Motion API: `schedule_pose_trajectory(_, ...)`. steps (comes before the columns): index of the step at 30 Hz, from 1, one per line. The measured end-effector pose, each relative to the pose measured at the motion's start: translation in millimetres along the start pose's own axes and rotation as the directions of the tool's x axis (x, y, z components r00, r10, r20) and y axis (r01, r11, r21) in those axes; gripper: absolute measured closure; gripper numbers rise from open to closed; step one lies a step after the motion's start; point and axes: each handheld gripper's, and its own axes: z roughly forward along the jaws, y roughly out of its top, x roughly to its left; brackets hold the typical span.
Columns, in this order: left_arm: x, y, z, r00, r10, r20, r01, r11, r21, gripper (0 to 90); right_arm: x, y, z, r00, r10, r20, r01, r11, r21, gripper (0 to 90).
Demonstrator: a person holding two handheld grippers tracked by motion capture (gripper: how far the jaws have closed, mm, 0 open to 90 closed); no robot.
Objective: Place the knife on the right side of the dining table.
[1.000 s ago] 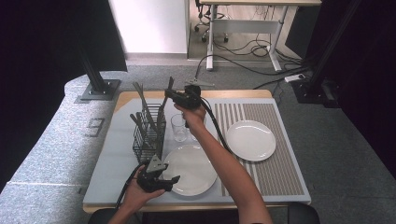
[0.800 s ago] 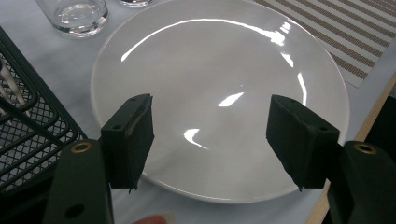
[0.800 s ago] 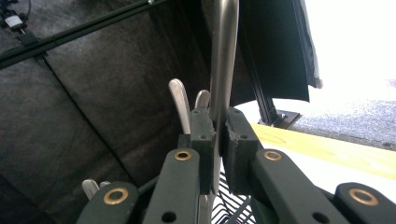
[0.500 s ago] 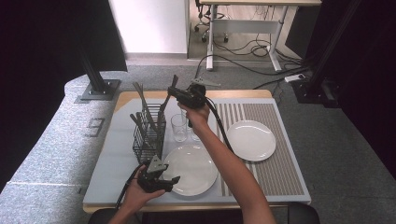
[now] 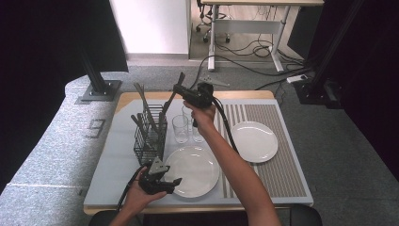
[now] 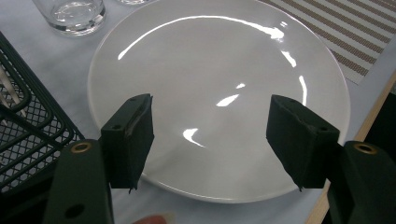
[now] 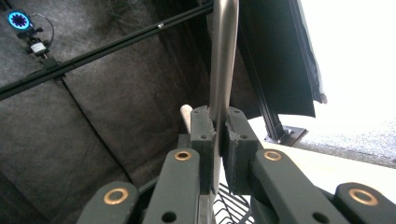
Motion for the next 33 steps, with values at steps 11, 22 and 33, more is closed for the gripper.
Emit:
schedule_pose_trajectory(11,0.8,0.1,-0.4,1.0,-0.001,-0.004,0.001,1.0,0.0,32.2,1.4,6.9,-12.9,0.9999,0.003,-0.013,-0.003,1.0,-0.022,83.8)
schedule_pose_trajectory(22,0.3,0.4,0.4,1.0,0.001,-0.005,-0.001,1.0,0.0,32.2,2.2,10.8,-22.8,0.9998,0.005,-0.02,-0.006,0.999,-0.038,83.8)
schedule_pose_trajectory(33,-0.2,0.6,0.9,1.0,0.006,-0.005,-0.006,1.0,0.001,32.2,1.8,13.9,-33.0,0.9998,0.004,-0.02,-0.005,0.999,-0.047,83.8)
